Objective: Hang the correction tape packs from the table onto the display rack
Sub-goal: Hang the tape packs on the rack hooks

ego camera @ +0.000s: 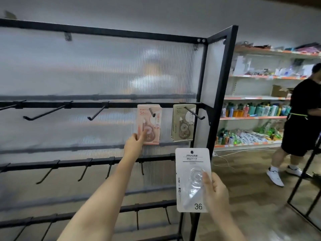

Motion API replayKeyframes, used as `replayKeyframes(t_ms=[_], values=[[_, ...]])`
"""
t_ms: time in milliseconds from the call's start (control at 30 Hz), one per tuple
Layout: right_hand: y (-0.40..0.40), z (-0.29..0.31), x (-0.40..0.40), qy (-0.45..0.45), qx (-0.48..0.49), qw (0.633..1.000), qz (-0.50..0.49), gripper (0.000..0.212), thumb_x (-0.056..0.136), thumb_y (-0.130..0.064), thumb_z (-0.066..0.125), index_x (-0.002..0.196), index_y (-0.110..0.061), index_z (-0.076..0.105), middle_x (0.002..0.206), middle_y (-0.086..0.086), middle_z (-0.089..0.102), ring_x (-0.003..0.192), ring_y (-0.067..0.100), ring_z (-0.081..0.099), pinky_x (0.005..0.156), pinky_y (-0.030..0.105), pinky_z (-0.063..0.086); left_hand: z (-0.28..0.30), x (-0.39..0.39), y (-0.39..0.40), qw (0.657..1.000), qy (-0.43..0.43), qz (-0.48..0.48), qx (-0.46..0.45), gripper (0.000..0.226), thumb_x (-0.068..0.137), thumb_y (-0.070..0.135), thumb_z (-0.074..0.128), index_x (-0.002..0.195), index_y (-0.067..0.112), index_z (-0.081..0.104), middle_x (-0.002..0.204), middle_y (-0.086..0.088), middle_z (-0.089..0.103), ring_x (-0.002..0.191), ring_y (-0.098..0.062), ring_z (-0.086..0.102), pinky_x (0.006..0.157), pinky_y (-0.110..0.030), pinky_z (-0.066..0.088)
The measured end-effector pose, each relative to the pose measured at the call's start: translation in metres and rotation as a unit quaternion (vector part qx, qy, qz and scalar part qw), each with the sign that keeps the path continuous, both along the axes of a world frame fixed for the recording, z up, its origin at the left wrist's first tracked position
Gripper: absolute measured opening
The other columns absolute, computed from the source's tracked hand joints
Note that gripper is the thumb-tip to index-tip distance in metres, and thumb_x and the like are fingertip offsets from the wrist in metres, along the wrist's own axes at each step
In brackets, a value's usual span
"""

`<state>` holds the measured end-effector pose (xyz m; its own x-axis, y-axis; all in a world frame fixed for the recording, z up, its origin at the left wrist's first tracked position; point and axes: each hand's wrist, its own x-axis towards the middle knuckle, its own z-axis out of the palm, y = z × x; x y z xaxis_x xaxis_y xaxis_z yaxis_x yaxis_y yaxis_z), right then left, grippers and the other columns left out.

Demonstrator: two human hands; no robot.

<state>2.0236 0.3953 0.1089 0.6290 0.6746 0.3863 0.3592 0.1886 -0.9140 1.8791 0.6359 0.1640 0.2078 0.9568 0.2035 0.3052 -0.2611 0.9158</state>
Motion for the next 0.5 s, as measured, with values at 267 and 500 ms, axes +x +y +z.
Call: replayKeyframes(t_ms=[267, 500], values=[[0.014, 0.009, -0.047, 0.045, -0.005, 0.989, 0.138, 0.035, 0.083, -0.047, 0.051, 0.085, -0.013, 0.062, 0.072, 0.002, 0.069, 0.065, 0.020, 0.062, 0.060, 0.034, 0.049, -0.021, -0.053, -0.021, 0.931, 0.344, 0.056, 0.106, 0.038, 0.098, 0.048, 0.040, 0.092, 0.013, 0.054, 0.087, -0.002, 0.060, 0.080, -0.020, 0.058, 0.062, -0.031, 0.042], [0.050, 0.044, -0.115, -0.021, 0.039, 0.979, 0.199, 0.034, 0.082, -0.057, 0.051, 0.089, -0.026, 0.063, 0.079, -0.003, 0.070, 0.064, 0.016, 0.062, 0.058, 0.030, 0.049, -0.007, -0.121, -0.017, 0.874, 0.464, 0.082, 0.117, 0.034, 0.097, 0.025, 0.039, 0.121, 0.007, 0.057, 0.124, -0.011, 0.059, 0.116, -0.028, 0.054, 0.088, -0.036, 0.046]])
